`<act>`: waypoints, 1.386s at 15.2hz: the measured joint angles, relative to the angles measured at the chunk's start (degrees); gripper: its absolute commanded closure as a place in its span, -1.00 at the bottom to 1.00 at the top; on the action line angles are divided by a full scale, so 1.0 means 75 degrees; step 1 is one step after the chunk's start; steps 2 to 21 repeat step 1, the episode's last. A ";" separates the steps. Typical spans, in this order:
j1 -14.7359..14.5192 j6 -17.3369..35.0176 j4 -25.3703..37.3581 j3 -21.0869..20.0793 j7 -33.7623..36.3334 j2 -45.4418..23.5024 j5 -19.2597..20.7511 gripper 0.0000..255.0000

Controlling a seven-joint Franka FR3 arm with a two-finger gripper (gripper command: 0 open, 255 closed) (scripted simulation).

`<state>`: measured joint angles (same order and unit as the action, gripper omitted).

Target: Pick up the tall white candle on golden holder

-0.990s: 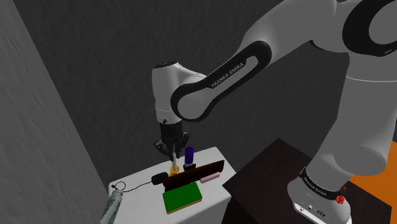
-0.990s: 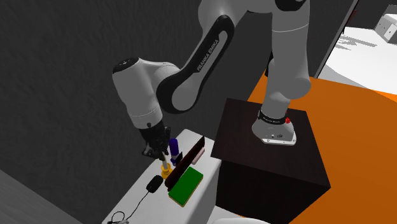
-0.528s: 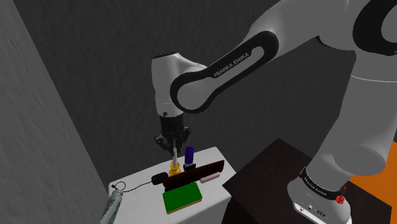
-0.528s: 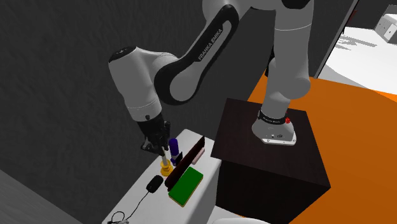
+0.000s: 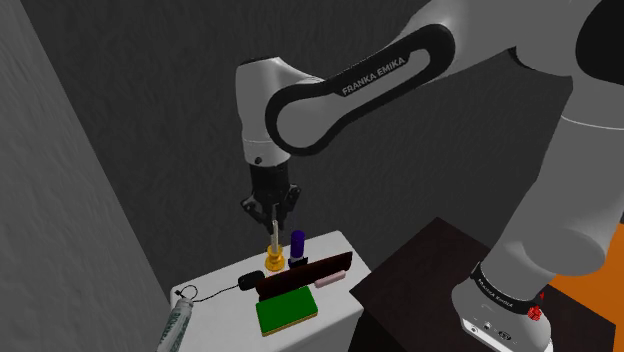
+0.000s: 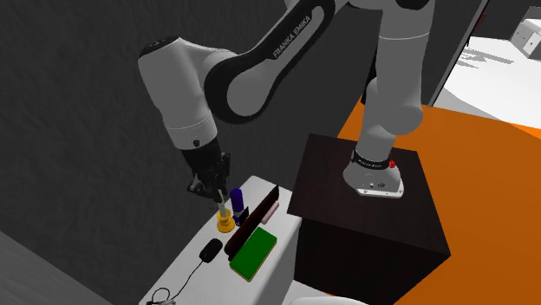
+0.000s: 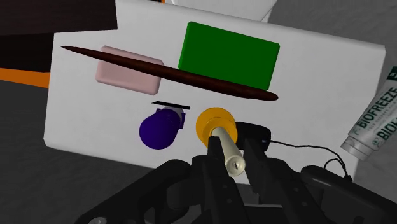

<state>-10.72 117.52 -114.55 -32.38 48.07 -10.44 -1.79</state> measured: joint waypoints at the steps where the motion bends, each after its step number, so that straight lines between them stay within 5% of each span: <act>1: 0.0010 -0.0062 0.0030 -0.0004 -0.0012 0.0048 -0.0023 1.00; 21: 0.0010 -0.0062 0.0030 -0.0004 -0.0012 0.0048 -0.0023 1.00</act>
